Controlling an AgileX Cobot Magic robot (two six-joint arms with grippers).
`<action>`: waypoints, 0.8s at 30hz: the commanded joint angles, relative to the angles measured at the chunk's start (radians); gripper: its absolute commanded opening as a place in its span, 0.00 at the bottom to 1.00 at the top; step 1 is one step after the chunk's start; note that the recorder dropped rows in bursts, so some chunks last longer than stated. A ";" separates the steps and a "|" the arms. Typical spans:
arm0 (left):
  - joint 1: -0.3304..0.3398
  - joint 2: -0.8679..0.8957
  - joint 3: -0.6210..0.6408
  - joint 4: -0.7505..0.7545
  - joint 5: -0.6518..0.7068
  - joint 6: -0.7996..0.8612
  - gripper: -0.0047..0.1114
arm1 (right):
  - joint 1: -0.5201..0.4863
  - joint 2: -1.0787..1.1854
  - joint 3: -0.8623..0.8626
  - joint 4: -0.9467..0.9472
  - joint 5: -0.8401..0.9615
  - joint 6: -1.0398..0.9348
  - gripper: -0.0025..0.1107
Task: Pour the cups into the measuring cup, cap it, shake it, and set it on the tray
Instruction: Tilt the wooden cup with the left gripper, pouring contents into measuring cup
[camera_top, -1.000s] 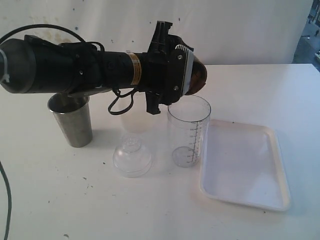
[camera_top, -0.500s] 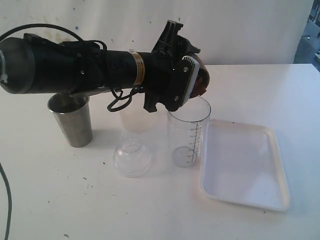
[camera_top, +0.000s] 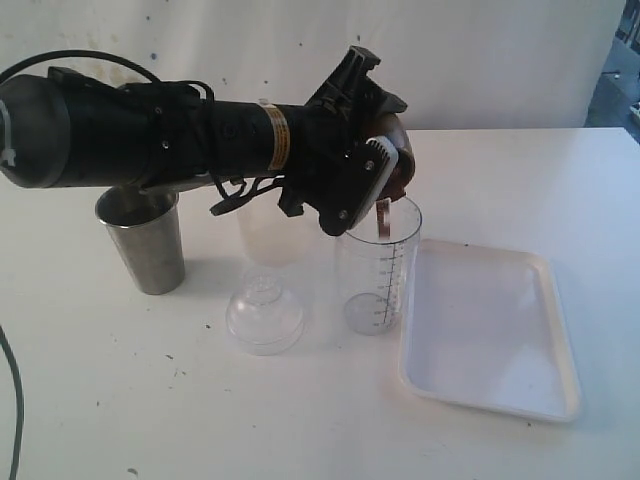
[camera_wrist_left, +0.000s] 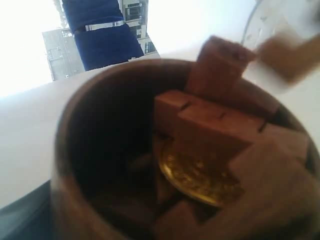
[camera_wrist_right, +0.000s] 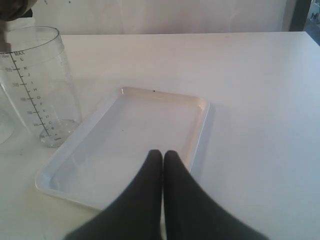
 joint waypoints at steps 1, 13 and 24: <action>-0.004 -0.014 -0.002 0.003 -0.009 0.006 0.04 | -0.002 -0.004 0.005 0.000 -0.001 0.005 0.02; 0.001 -0.006 -0.004 -0.060 -0.017 0.019 0.04 | -0.002 -0.004 0.005 0.000 -0.001 0.005 0.02; 0.048 0.040 -0.004 -0.096 -0.060 0.019 0.04 | -0.002 -0.004 0.005 0.000 -0.001 0.005 0.02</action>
